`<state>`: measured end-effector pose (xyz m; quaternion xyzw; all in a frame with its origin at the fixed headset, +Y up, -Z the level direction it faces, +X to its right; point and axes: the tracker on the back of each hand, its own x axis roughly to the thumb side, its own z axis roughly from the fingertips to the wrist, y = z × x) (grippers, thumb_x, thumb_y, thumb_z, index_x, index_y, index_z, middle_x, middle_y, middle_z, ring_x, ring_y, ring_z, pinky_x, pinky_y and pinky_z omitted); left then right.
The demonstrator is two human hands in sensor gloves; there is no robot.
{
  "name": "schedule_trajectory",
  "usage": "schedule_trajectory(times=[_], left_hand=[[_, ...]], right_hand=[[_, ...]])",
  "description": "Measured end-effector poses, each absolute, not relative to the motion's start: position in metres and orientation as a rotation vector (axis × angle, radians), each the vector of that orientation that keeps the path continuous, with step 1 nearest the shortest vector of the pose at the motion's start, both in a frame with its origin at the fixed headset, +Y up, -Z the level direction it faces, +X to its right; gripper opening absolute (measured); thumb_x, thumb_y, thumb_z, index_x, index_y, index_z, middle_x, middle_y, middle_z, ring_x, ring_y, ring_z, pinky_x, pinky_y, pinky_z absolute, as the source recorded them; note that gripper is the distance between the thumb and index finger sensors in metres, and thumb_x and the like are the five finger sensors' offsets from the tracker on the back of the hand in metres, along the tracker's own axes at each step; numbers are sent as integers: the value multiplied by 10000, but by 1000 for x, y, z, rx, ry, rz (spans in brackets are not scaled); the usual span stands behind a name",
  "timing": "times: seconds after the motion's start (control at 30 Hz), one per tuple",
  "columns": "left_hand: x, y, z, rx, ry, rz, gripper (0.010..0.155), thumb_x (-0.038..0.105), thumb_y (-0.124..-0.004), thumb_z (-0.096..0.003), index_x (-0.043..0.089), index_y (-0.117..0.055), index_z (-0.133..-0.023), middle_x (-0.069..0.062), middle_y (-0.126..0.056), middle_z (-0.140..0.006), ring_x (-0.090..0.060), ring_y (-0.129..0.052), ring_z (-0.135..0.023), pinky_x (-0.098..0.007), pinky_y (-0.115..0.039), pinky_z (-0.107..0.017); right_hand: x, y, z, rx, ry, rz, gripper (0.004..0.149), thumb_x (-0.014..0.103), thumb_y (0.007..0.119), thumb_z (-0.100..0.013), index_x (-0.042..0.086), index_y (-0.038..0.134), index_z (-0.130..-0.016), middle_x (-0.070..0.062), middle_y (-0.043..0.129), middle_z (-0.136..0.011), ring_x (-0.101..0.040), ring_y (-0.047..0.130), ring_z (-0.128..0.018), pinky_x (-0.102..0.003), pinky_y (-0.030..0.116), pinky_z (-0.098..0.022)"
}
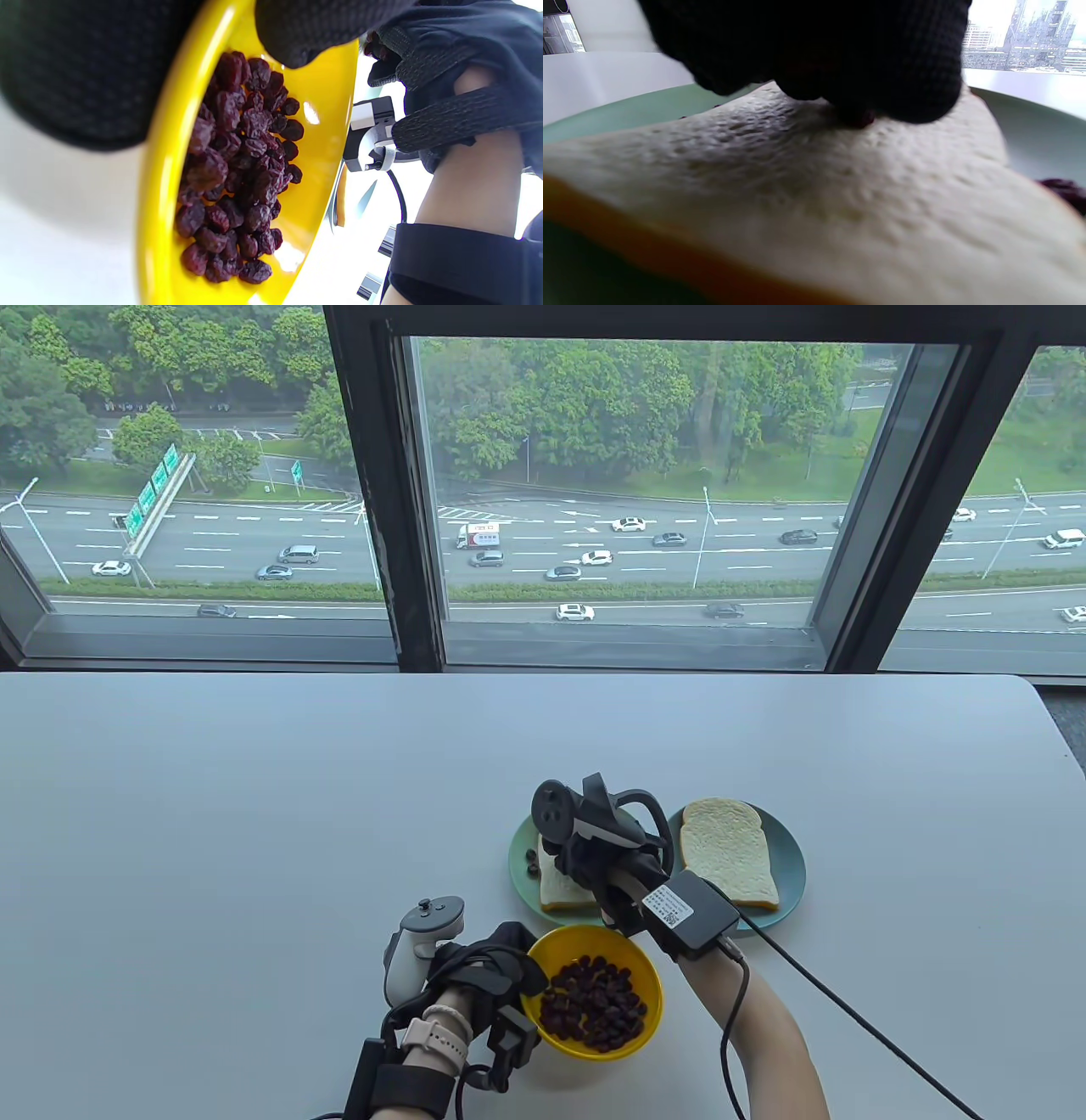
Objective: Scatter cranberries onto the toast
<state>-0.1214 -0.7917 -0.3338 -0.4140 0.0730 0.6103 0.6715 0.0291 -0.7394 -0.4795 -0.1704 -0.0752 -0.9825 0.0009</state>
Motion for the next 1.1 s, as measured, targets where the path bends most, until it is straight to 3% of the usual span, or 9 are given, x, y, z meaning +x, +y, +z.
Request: schedule_trajectory(times=[0.5,0.7,1.1], left_hand=[[-121,-793,-333,-934,170,1351,519,155,-774,-414,208,-543,-876,-216,-653,-703,-411,-756,-398,-410,-949,-109],[-121,-794,-333,-929,178,1357,519,156,-774,-415,210,-543,-876,-215,-651,-705,-411,-754,-401,-410,-949,-111],[-123,-791,-332,-869,200,1418,519,159,-771,-419,213,-533,-878,-212,-646,-709,-408,-754,-407,-408,-952,-120]], right_hand=[[46,-734,-467,-613,-221,-3124,443,372,744,-370,337,693,-809,8,778,-793,-174,919,-580,-190,937,-316],[64,-715,-455,-674,-201,-3226,468,399,726,-376,323,678,-835,-11,764,-823,-200,915,-615,-221,933,-339],[82,-683,-372,-1100,-307,-3153,552,448,725,-374,305,619,-897,-55,703,-897,-257,875,-708,-285,912,-430]])
